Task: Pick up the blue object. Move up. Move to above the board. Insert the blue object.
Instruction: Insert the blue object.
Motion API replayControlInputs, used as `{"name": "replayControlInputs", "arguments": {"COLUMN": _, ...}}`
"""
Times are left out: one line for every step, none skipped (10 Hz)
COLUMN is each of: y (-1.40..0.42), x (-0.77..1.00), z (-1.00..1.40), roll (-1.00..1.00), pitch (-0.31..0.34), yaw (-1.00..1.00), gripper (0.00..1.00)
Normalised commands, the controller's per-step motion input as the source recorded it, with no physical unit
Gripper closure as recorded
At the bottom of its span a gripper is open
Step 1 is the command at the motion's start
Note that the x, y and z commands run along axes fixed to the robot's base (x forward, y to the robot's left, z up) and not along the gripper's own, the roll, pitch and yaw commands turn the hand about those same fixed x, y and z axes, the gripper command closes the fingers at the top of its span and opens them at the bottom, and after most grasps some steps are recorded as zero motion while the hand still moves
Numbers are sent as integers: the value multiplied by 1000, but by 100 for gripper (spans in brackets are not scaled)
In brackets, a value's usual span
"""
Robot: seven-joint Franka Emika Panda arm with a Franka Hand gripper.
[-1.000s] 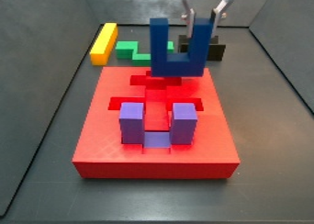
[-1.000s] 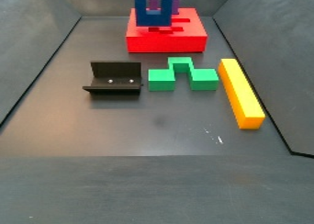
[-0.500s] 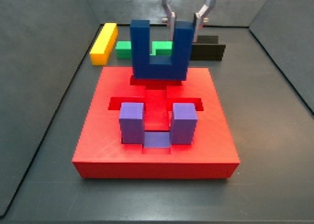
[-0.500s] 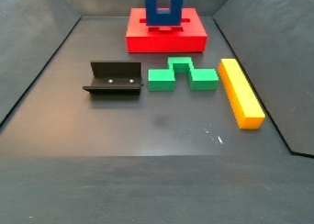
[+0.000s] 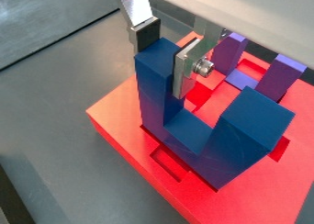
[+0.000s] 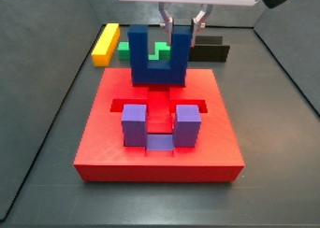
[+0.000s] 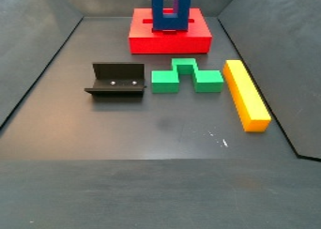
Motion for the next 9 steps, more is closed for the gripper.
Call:
{"name": "replayControlInputs", "arguments": {"y": 57, "x": -9, "z": -209, "roll": 126, "pitch": -67, "yaw": 154, "gripper": 100}}
{"name": "replayControlInputs", "arguments": {"y": 91, "x": 0, "z": -200, "roll": 134, "pitch": -57, "yaw": 180, "gripper": 100}}
{"name": "replayControlInputs", "arguments": {"y": 77, "x": 0, "z": -211, "roll": 139, "pitch": -44, "yaw": 217, "gripper": 100}}
{"name": "replayControlInputs", "arguments": {"y": 0, "x": 0, "z": -191, "roll": 130, "pitch": -29, "yaw": 169, "gripper": 100}}
{"name": "replayControlInputs", "arguments": {"y": -134, "x": 0, "z": -134, "roll": 103, "pitch": -29, "yaw": 26, "gripper": 100}}
{"name": "replayControlInputs", "arguments": {"y": -140, "x": -74, "z": -103, "roll": 101, "pitch": -37, "yaw": -11, "gripper": 100}}
{"name": "replayControlInputs", "arguments": {"y": 0, "x": -143, "z": -111, "roll": 104, "pitch": -50, "yaw": -140, "gripper": 100}}
{"name": "replayControlInputs", "arguments": {"y": 0, "x": -117, "z": -103, "roll": 114, "pitch": -39, "yaw": -214, "gripper": 100}}
{"name": "replayControlInputs", "arguments": {"y": 0, "x": -14, "z": -69, "roll": 97, "pitch": -46, "yaw": -226, "gripper": 100}}
